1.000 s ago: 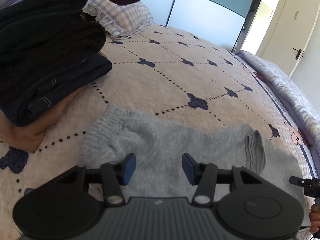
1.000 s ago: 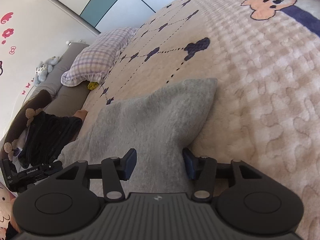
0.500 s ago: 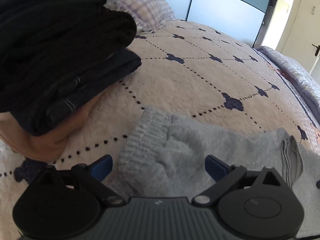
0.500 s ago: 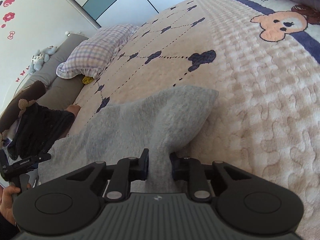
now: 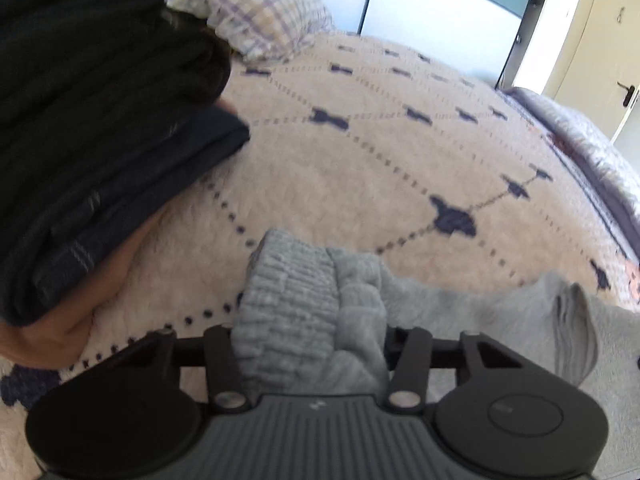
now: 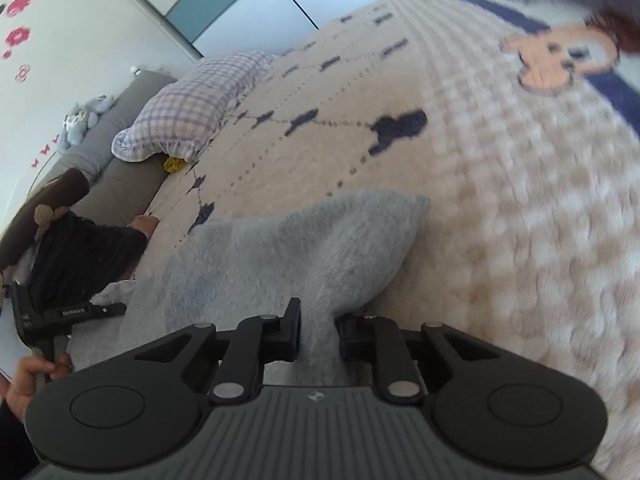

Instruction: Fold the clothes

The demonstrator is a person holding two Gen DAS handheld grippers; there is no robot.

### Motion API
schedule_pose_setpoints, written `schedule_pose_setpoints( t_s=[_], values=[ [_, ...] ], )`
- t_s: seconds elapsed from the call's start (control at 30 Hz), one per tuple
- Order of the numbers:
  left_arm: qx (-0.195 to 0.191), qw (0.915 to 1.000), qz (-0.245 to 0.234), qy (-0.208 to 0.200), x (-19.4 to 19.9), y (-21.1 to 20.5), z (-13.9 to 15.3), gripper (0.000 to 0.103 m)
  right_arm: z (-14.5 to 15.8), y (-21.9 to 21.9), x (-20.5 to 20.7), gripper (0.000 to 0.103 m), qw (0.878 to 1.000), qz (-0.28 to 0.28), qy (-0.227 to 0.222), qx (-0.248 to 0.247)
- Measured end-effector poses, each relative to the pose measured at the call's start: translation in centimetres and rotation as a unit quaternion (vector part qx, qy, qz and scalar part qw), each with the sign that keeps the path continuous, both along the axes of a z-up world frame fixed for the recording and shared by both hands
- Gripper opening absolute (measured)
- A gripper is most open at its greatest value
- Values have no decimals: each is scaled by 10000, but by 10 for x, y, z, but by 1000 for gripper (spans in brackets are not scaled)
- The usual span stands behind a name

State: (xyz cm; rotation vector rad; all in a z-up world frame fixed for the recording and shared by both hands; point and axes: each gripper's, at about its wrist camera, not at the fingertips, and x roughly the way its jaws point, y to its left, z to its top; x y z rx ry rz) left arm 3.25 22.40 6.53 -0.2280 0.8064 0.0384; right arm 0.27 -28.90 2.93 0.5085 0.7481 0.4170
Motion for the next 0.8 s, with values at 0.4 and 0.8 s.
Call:
schedule_pose_setpoints(
  t_s=[0.4, 0.8],
  values=[
    [-192, 9996, 80, -166, 46, -36, -8, 60, 45, -54, 54, 25, 9955, -504, -301, -742],
    [-579, 9973, 443, -99, -14, -24, 0, 98, -17, -85, -10, 59, 9911, -811, 962, 437]
  ],
)
